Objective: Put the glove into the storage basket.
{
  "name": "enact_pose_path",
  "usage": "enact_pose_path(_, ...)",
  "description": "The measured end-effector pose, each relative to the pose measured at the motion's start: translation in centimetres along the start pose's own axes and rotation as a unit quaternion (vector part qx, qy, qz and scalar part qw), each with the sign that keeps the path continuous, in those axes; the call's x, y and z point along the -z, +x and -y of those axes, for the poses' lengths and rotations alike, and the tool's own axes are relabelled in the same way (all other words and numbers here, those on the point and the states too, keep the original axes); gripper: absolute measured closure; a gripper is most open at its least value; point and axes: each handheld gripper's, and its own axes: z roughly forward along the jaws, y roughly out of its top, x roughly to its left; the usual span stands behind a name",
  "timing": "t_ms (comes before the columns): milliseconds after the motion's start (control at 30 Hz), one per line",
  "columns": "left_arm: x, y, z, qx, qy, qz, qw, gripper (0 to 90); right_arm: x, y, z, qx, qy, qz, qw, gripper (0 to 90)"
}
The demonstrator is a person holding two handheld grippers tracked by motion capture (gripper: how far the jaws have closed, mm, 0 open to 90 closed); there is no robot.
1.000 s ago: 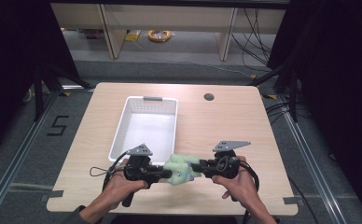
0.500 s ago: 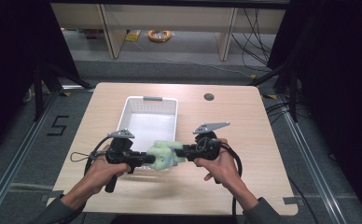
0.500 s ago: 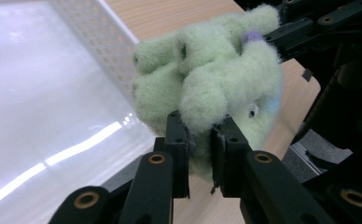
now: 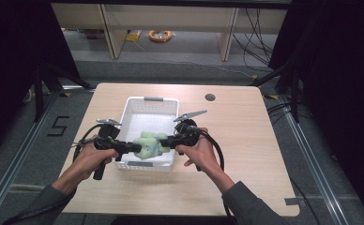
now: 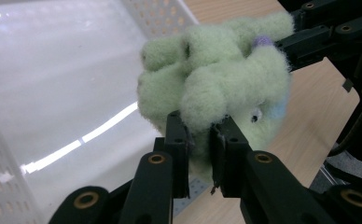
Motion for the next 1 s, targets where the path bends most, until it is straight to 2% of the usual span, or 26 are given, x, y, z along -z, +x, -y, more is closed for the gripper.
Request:
enact_pose_path(100, -0.2, 0.6, 0.0, 0.002, 0.008, -0.007, 0.9999, 77.5, -0.6, -0.1, -0.1, -0.005, 0.005, 0.001, 1.0000, 74.4)
enact_pose_path(233, -0.8, 1.7, 0.0, 0.011, 0.025, -0.017, 0.9995, 77.5, -2.4, -0.5, -0.2, -0.013, 0.021, 0.009, 0.9997, 74.4)
enact_pose_path(300, -1.1, 2.1, -0.1, 0.014, 0.034, -0.021, 0.9991, 77.5, -3.1, -0.6, -0.1, -0.019, 0.019, 0.013, 0.9996, 74.3)
enact_pose_path(400, -1.5, 2.6, 0.0, 0.017, 0.042, -0.018, 0.9988, 77.3, -3.7, -0.6, 0.1, -0.027, 0.035, 0.014, 0.9989, 74.3)
enact_pose_path(433, -1.5, 2.7, 0.1, 0.013, 0.050, -0.023, 0.9984, 77.3, -4.0, -0.7, 0.1, -0.023, 0.030, 0.017, 0.9992, 74.3)
enact_pose_path(600, -2.0, 3.1, 0.3, 0.015, 0.053, -0.029, 0.9981, 77.2, -4.7, -0.9, 0.2, -0.025, 0.048, 0.024, 0.9982, 74.2)
enact_pose_path(667, -2.1, 3.2, 0.3, 0.008, 0.059, -0.033, 0.9977, 77.1, -5.0, -0.9, 0.2, -0.022, 0.053, 0.025, 0.9981, 74.1)
enact_pose_path(700, -2.2, 3.2, 0.3, 0.011, 0.062, -0.035, 0.9974, 77.0, -5.1, -0.8, 0.2, -0.028, 0.058, 0.026, 0.9976, 74.1)
enact_pose_path(767, -2.4, 3.5, 0.5, 0.003, 0.067, -0.034, 0.9971, 77.0, -5.5, -0.9, 0.3, -0.018, 0.061, 0.027, 0.9976, 74.0)
enact_pose_path(800, -2.5, 3.4, 0.5, 0.009, 0.067, -0.040, 0.9969, 77.0, -5.6, -0.8, 0.3, -0.033, 0.073, 0.029, 0.9963, 73.9)
enact_pose_path(833, -2.7, 3.5, 0.6, 0.007, 0.069, -0.037, 0.9969, 77.0, -5.6, -0.7, 0.3, -0.038, 0.078, 0.033, 0.9957, 73.9)
enact_pose_path(867, -2.6, 3.5, 0.6, 0.000, 0.080, -0.043, 0.9959, 76.9, -5.8, -0.8, 0.4, -0.028, 0.077, 0.034, 0.9961, 73.8)
enact_pose_path(900, -2.8, 3.5, 0.7, 0.000, 0.076, -0.042, 0.9962, 77.0, -5.9, -0.8, 0.4, -0.024, 0.079, 0.032, 0.9961, 73.8)
enact_pose_path(933, -2.9, 3.6, 0.8, -0.002, 0.084, -0.040, 0.9957, 77.0, -5.9, -0.6, 0.4, -0.035, 0.088, 0.037, 0.9948, 73.7)
enact_pose_path(1000, -3.1, 3.7, 0.8, -0.004, 0.088, -0.044, 0.9952, 77.8, -6.1, -0.9, 0.5, -0.016, 0.085, 0.035, 0.9956, 73.3)
